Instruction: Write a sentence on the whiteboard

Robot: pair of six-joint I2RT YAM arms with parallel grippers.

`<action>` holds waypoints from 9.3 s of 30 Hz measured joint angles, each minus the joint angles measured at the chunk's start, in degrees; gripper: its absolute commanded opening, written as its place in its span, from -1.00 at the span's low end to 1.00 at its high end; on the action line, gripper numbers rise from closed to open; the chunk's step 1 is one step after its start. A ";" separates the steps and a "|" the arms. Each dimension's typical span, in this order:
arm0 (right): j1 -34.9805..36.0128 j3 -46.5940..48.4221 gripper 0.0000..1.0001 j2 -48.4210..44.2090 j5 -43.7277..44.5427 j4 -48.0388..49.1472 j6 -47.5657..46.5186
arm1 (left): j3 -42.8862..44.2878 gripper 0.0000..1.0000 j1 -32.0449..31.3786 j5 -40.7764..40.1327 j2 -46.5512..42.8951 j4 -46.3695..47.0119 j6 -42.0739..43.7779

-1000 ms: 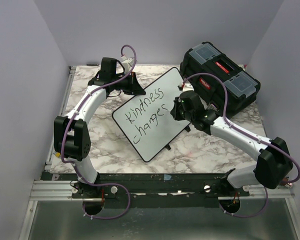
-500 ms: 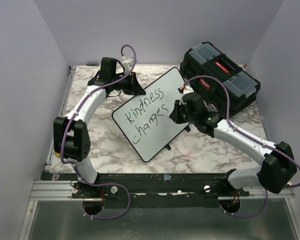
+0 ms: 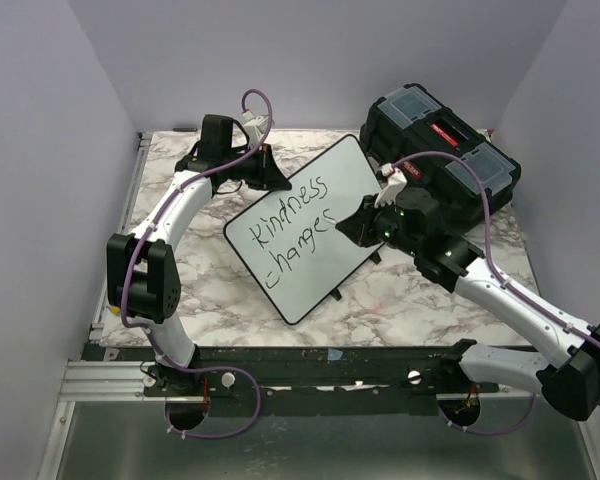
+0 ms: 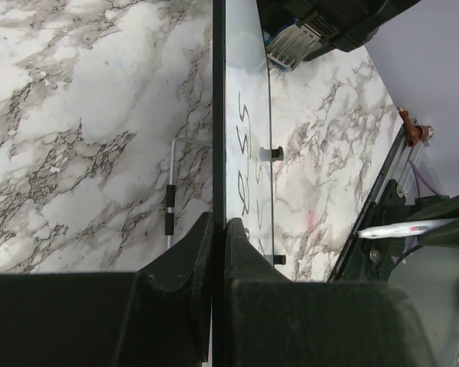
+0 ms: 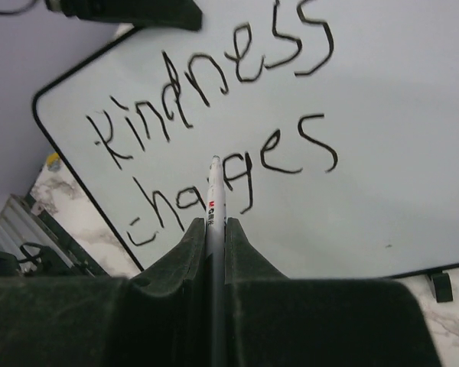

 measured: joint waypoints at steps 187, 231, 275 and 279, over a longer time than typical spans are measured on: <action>27.02 -9.03 -0.99 11.96 29.99 1.68 3.67 | -1.27 -1.00 1.03 2.21 -1.11 0.52 -1.44; 27.02 -5.05 -0.99 13.31 32.70 3.21 3.15 | -1.27 -1.00 1.11 2.67 -1.05 0.48 -1.57; 27.04 -6.99 -0.99 13.35 36.59 1.73 4.04 | -1.29 -1.00 1.16 2.60 -1.03 0.50 -1.53; 27.04 -6.99 -0.99 13.35 36.59 1.77 4.07 | -1.29 -1.00 1.16 2.60 -1.03 0.50 -1.53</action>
